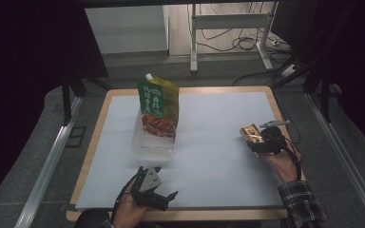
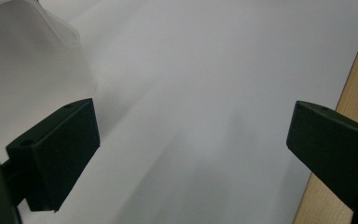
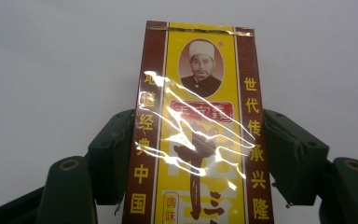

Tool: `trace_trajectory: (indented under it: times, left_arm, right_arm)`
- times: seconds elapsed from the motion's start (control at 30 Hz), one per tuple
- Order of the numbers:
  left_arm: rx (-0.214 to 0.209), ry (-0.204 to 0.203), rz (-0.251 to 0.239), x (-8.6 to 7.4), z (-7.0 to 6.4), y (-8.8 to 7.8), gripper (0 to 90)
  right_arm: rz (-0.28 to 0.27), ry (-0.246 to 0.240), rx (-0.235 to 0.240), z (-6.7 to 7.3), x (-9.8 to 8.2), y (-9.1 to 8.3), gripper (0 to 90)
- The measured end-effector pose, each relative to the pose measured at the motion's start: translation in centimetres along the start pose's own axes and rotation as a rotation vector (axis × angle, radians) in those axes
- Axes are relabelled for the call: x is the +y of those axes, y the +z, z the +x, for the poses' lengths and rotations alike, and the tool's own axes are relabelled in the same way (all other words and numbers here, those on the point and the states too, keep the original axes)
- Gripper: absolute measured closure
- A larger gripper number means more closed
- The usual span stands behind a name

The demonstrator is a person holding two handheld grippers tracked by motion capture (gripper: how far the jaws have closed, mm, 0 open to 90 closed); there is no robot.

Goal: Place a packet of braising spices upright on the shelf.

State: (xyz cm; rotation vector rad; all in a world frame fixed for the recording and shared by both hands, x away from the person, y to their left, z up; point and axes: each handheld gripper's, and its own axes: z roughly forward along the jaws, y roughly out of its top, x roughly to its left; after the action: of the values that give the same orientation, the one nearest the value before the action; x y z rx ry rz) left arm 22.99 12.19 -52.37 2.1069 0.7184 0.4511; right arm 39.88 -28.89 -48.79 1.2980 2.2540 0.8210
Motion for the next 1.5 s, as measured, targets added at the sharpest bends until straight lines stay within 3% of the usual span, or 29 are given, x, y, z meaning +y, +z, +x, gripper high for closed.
trace_trajectory:
  times: [0.5, 1.0, 1.4, 1.5]
  left_arm:
    - [0.001, 0.006, 0.003, 0.0, -0.1, 0.0, 2.5]
    - [0.000, 0.010, 0.006, 0.0, -0.1, 0.1, 2.6]
    - [-0.002, 0.011, 0.006, 0.0, -0.1, 0.1, 2.6]
    - [-0.002, 0.011, 0.007, 0.0, -0.1, 0.1, 2.6]
  right_arm:
    - [0.002, -0.132, 0.114, 5.1, -0.1, -0.6, 31.3]
    - [0.007, -0.201, 0.200, 8.5, -0.3, -0.4, 31.4]
    - [0.085, -0.241, 0.213, 8.7, -1.2, 1.4, 30.4]
    - [0.089, -0.231, 0.231, 8.6, -1.1, 1.4, 24.9]
